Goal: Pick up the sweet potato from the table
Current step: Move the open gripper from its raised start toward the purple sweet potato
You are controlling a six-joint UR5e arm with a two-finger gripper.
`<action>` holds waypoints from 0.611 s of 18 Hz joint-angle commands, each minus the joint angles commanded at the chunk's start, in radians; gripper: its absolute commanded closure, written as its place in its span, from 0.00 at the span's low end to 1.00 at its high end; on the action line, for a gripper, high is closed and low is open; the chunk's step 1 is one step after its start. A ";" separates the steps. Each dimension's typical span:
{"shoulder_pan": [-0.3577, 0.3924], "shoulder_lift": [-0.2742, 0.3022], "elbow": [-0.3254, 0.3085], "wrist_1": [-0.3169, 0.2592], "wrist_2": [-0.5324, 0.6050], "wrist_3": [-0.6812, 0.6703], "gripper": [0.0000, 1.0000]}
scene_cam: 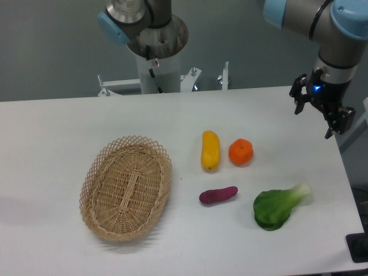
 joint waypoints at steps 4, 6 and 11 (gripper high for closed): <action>-0.002 -0.003 0.000 0.000 0.000 0.000 0.00; -0.003 -0.008 -0.011 0.002 0.003 -0.002 0.00; -0.049 -0.028 -0.018 0.021 0.006 -0.076 0.00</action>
